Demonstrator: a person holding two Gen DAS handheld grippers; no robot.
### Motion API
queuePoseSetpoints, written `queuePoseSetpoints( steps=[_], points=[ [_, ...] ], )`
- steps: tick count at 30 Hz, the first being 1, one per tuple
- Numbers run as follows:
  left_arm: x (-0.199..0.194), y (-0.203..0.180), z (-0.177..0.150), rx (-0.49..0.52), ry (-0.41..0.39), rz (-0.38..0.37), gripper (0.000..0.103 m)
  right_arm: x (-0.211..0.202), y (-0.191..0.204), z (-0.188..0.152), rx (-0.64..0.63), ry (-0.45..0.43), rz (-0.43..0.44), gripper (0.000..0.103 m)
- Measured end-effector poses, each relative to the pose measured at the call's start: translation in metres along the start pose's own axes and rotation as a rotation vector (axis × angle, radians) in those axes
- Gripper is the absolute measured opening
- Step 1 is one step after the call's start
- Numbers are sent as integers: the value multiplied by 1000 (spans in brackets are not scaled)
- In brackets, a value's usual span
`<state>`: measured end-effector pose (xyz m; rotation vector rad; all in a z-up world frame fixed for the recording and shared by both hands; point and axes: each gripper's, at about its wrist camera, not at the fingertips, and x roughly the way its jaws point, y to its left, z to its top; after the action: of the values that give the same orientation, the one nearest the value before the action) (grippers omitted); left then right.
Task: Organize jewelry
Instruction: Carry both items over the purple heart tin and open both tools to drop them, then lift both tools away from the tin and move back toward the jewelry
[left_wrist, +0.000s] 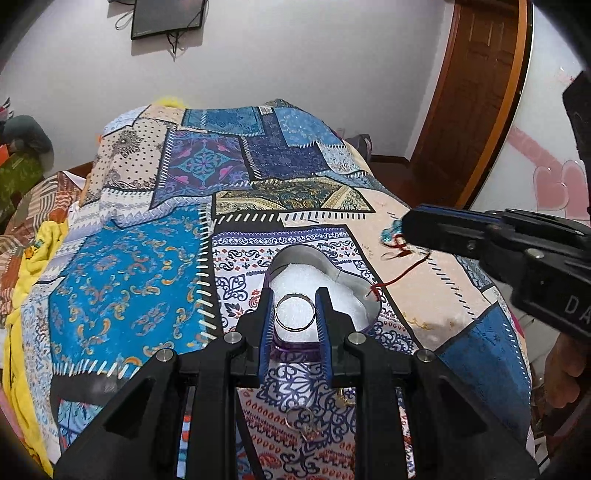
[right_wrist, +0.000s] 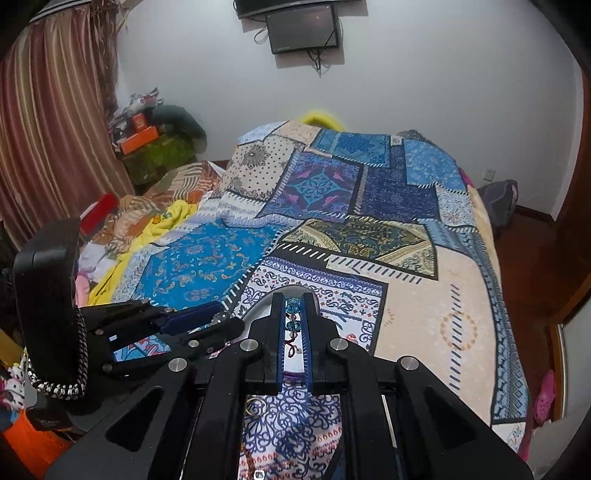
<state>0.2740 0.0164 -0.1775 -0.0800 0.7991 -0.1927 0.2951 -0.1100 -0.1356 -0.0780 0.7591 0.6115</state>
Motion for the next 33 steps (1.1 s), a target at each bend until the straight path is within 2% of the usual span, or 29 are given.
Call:
queuePoseSetpoints(
  steps=[6, 11, 20, 27, 30, 32, 33],
  points=[
    [14, 0, 1, 11, 27, -20, 21, 22, -7, -1, 15, 63, 31, 7],
    [25, -1, 0, 24, 54, -7, 21, 38, -12, -2, 22, 113, 49, 7],
    [26, -2, 1, 24, 56, -6, 21, 60, -19, -8, 41, 191, 84, 7],
    [17, -1, 1, 27, 51, 4, 21, 60, -20, -10, 47, 228, 83, 8],
    [12, 2, 1, 12, 51, 10, 28, 56, -19, -10, 49, 231, 75, 14],
    [7, 4, 2, -1, 43, 12, 31, 51, -20, -9, 61, 221, 73, 26],
    [5, 5, 3, -5, 40, 13, 31, 46, -19, -8, 65, 209, 71, 28]
  ],
)
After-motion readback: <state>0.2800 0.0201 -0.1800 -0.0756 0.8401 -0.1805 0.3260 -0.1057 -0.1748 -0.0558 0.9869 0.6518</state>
